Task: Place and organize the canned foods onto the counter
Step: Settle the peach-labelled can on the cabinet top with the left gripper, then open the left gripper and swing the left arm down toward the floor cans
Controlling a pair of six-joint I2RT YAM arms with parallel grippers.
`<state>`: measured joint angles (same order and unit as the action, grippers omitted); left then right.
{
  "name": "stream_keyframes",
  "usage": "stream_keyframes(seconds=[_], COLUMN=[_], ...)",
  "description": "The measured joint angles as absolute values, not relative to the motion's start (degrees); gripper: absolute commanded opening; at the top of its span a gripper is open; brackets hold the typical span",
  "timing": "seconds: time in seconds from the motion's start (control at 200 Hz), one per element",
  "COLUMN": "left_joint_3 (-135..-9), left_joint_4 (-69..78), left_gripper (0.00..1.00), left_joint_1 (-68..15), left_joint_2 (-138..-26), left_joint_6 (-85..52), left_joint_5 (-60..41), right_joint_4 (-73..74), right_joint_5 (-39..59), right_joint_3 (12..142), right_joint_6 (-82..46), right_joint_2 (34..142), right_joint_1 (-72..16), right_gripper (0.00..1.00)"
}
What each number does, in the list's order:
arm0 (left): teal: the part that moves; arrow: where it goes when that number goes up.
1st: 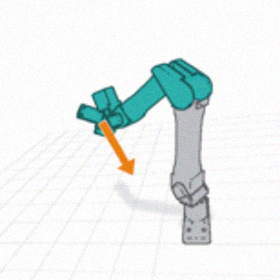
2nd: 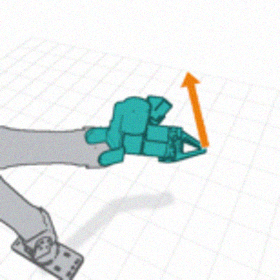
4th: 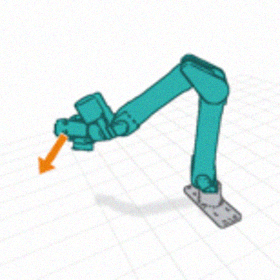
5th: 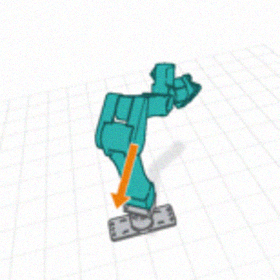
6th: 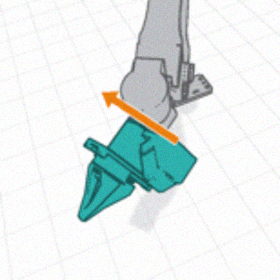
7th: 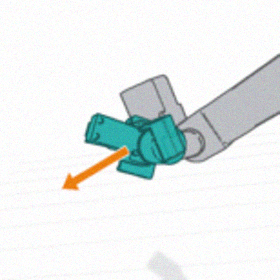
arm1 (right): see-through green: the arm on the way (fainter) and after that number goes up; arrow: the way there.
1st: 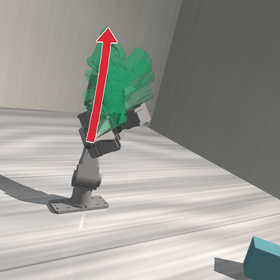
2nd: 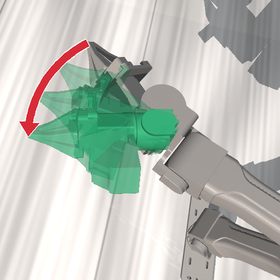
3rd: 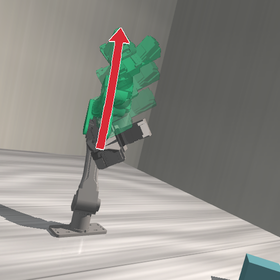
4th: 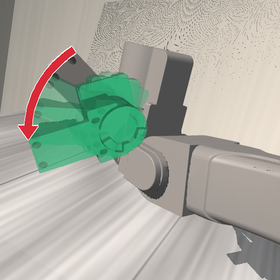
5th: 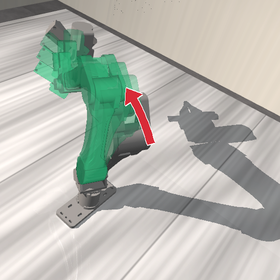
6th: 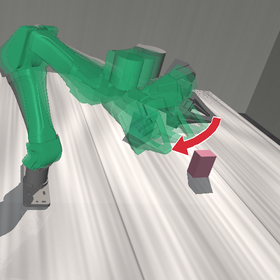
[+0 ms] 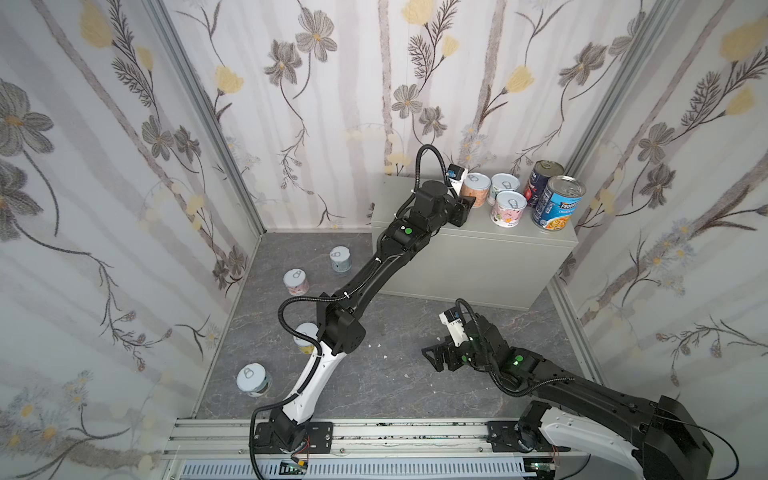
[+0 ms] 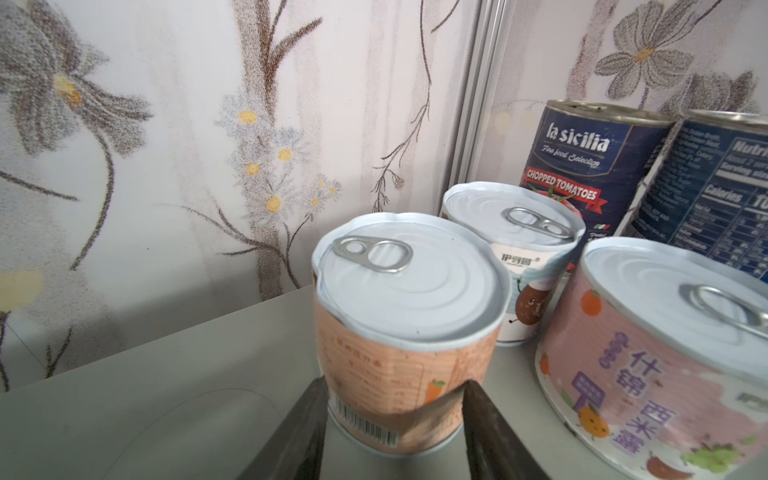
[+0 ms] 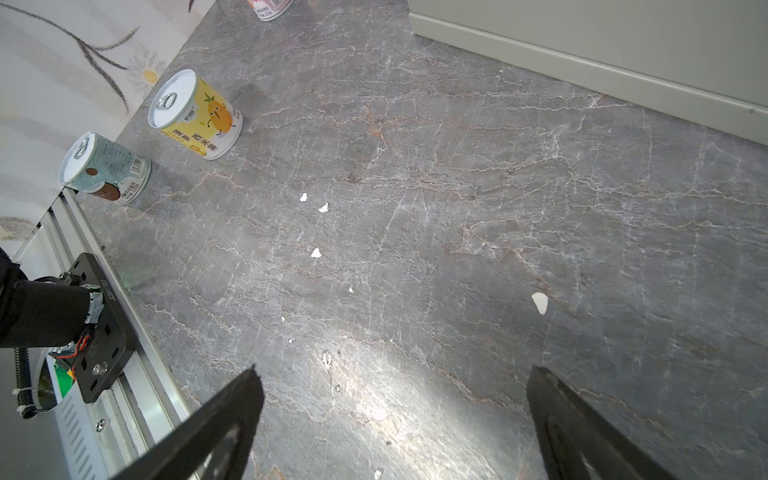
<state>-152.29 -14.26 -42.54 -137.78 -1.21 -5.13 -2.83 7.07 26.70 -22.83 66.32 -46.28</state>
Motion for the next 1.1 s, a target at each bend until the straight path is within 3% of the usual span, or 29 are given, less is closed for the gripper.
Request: stream_keyframes(seconds=[0.325,0.63,1.099], left_joint_3=[-150.39,-142.87,-113.27], left_joint_4=[-17.45,-21.26,-21.21], left_gripper=[0.57,0.61,0.66], left_joint_1=[-43.59,-45.54,-45.21], left_joint_2=[-134.91,-122.89,-95.79], left_joint_6=[-1.58,-1.02,-0.4], left_joint_5=[-4.25,-1.17,10.55], right_joint_4=[-2.92,-3.97,-11.73], right_joint_5=[7.07,7.07,2.17], right_joint_3=[27.4,29.34,32.1], right_joint_6=[-22.87,-23.86,-27.44], right_joint_2=[64.58,60.58,53.95], right_joint_1=[-46.28,-46.33,-54.17], right_gripper=[1.0,1.0,1.0])
